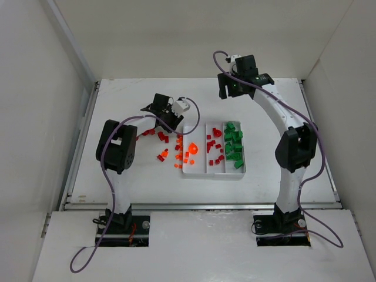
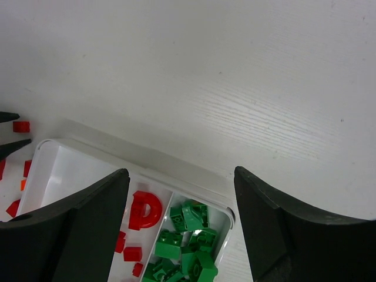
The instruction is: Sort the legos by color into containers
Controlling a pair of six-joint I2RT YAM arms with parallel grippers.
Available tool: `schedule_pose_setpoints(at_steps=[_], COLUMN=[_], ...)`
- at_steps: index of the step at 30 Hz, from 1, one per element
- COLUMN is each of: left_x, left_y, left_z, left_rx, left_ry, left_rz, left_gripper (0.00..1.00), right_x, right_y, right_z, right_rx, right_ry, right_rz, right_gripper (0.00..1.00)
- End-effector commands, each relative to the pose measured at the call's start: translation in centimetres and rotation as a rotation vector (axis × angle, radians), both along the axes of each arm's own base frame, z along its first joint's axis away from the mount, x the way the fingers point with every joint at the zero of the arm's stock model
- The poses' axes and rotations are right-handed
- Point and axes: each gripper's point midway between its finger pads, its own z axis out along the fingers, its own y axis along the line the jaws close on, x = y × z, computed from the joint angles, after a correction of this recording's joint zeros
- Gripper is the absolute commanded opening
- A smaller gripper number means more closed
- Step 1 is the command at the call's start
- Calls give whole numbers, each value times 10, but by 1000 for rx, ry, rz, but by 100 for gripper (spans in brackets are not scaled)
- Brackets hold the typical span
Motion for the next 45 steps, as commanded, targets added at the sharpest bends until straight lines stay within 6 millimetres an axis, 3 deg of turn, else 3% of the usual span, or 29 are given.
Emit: schedule_pose_setpoints(at_steps=[1, 2, 10, 14, 18, 20, 22, 26, 30, 33, 34, 37, 41, 42, 43, 45], left_x=[-2, -4, -8, -10, 6, 17, 22, 21, 1, -18, -25, -42, -59, -64, -62, -68], left_y=[1, 2, 1, 1, -3, -11, -17, -24, -57, -89, -109, -140, -164, -166, -168, -178], left_z=[-5, -7, -11, -12, 18, 54, 74, 87, 103, 121, 125, 120, 107, 96, 92, 89], left_rx=[2, 5, 4, 3, -8, -47, -71, -99, -85, -103, -102, -112, -98, -92, -92, -97], left_ry=[36, 45, 59, 72, 11, -62, -105, -115, -151, -210, -249, -279, -292, -269, -268, -272], left_rz=[-30, -31, -56, -48, -43, -71, -101, -135, -263, -410, -488, -578, -666, -676, -676, -699], left_gripper=[36, 28, 0, 0, 0, 0, 0, 0, 0, 0, 0, 0, 0, 0, 1, 6], right_x=[9, 9, 9, 9, 7, 4, 2, -12, -28, -30, -31, -32, -36, -39, -36, -39], right_y=[0, 0, -1, -1, -1, -1, 0, -1, -11, -19, -21, -25, -29, -29, -33, -35], right_z=[4, 4, 4, 4, 14, 16, 16, 10, 6, 6, 1, -1, -4, -11, -4, -13], right_rx=[-13, -13, -20, -20, -14, -6, 3, 35, 27, 11, 1, -16, -27, -33, -25, -37], right_ry=[-28, -28, -30, -30, -48, -55, -63, -46, -51, -62, -52, -47, -36, -21, -42, -28], right_rz=[-1, -1, 5, 5, 5, 12, 19, 2, -26, -66, -73, -91, -98, -97, -107, -101], right_gripper=[77, 77, 77, 77, 77, 77, 77, 77, 77, 77, 77, 77, 77, 77, 77, 77])
